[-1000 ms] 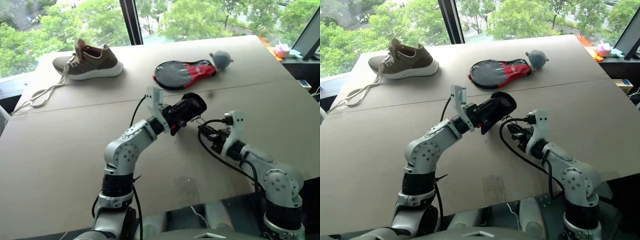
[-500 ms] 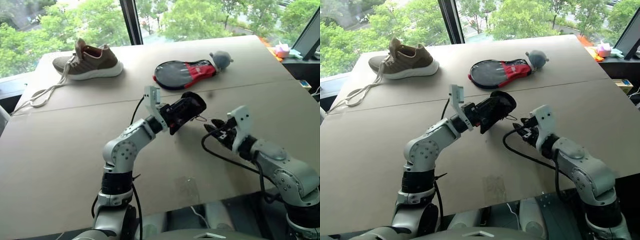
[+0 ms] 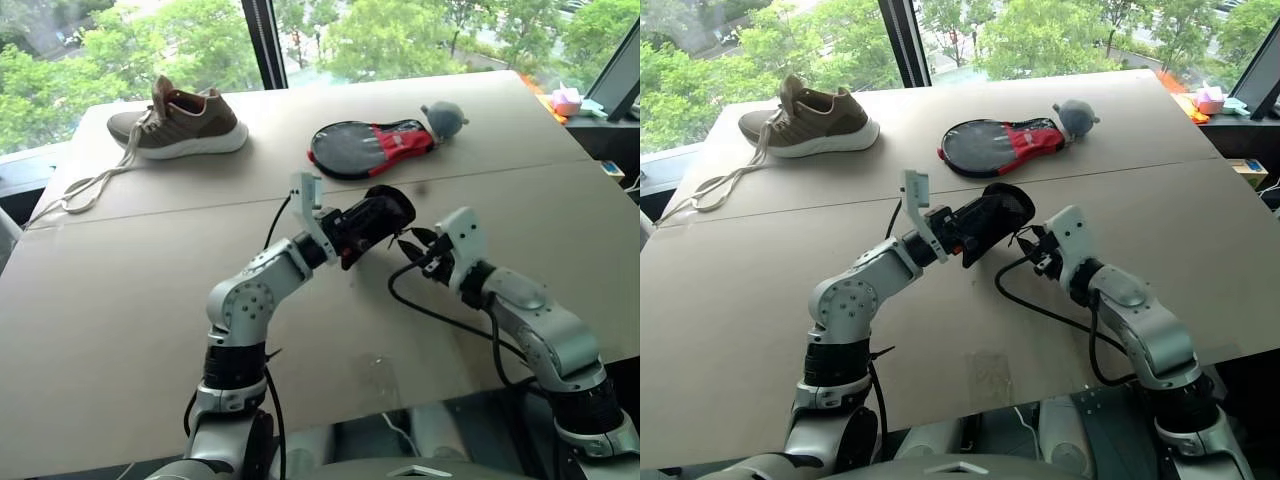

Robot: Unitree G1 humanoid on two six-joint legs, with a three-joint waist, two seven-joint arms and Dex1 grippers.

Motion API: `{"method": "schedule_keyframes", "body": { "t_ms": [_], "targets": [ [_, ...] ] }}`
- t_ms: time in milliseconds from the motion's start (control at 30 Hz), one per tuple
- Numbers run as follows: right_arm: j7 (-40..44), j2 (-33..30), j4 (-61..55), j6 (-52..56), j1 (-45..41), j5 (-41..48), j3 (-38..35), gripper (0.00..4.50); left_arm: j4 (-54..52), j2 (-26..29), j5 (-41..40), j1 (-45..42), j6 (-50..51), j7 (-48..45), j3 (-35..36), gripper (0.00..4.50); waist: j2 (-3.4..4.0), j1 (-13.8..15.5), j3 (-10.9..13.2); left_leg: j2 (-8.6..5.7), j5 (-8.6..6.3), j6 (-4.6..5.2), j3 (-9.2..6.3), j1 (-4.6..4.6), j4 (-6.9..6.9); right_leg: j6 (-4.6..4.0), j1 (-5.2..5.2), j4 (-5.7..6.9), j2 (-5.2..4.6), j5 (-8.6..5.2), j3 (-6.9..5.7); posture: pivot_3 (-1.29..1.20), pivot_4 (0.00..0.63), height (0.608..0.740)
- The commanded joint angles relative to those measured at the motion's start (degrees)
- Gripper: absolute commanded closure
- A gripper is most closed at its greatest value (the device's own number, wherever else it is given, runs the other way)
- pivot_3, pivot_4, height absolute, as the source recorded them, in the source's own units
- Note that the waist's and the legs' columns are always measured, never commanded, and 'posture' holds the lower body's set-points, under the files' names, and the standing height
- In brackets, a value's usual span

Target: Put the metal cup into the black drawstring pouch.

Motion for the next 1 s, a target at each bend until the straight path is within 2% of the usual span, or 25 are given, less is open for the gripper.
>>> {"method": "schedule_keyframes", "body": {
  "t_ms": [33,367,1000],
  "targets": [
    [1.6,-0.6,-0.4,-3.0,-1.3,-2.3,-0.1,2.85,-2.4,-0.2,-1.3,0.2,-0.2,0.0,0.2,4.5,0.0,0.0,0.0,0.0,0.0,0.0,0.0,0.0,0.0,0.0,0.0,0.0,0.0,0.0,0.0,0.0,0.15,0.74],
    [1.6,4.8,0.1,0.0,-1.9,0.3,-1.6,2.85,-2.8,-0.5,-1.5,0.7,-0.3,0.6,0.0,4.5,0.0,0.0,0.0,0.01,0.0,0.0,-0.01,0.01,0.0,-0.01,0.0,0.01,0.0,0.01,0.01,0.0,0.15,0.74],
    [5.7,6.7,3.2,0.0,-3.3,-0.7,0.2,2.85,-3.7,-0.6,-1.6,1.6,-0.5,1.3,0.2,4.5,0.0,0.0,0.0,-0.01,0.0,0.0,-0.02,0.01,0.0,-0.01,0.0,0.02,0.0,0.01,0.0,0.0,0.15,0.74]
  ]
}}
